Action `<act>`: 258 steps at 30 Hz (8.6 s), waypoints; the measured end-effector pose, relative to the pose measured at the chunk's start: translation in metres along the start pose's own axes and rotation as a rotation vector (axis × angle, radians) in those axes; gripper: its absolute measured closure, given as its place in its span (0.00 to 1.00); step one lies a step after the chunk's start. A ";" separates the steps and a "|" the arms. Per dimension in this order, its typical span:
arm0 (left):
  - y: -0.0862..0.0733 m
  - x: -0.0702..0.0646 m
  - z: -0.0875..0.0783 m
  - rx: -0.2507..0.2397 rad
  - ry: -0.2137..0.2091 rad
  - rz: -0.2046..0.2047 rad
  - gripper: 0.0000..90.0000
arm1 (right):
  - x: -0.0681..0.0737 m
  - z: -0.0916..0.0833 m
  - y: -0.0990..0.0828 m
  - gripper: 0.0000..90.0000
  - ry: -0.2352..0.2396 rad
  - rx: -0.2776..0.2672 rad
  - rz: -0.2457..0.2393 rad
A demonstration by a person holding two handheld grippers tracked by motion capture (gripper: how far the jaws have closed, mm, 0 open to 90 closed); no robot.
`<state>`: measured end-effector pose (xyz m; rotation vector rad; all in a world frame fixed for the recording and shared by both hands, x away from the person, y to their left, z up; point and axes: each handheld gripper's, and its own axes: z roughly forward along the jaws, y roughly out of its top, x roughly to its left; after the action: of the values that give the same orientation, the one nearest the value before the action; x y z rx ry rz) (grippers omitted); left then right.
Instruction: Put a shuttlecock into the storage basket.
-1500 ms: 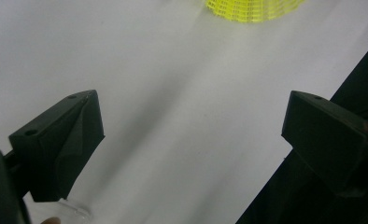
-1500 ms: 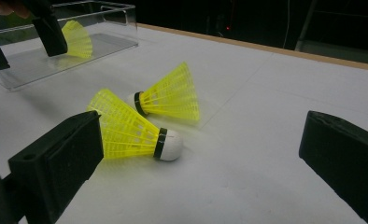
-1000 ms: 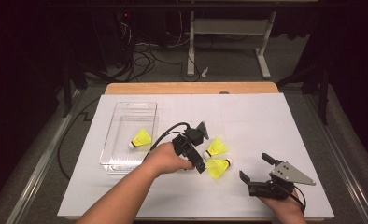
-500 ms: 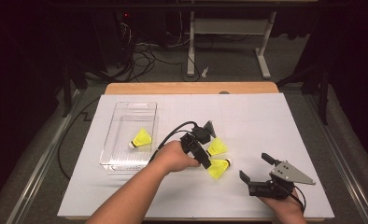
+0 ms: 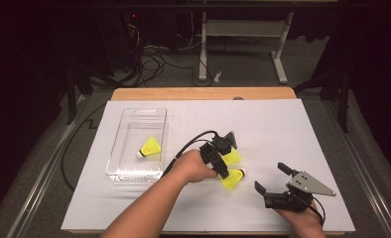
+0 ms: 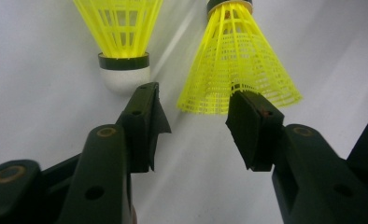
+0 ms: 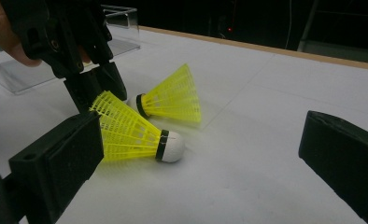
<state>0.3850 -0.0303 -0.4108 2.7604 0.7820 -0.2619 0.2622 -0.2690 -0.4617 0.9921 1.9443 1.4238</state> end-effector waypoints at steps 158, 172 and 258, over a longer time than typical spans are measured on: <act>-0.168 0.084 -0.149 -0.163 0.143 -0.238 1.00 | 0.002 -0.003 0.000 0.01 -0.007 0.001 0.009; -0.191 0.102 -0.154 -0.161 0.179 -0.329 1.00 | 0.002 -0.002 0.000 0.01 -0.007 0.001 0.009; -0.199 0.181 -0.114 -0.088 0.264 -0.602 0.99 | 0.002 0.000 -0.002 0.01 0.008 0.013 0.009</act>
<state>0.4419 0.2550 -0.3854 2.4349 1.6410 0.0331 0.2604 -0.2677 -0.4634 1.0041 1.9598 1.4237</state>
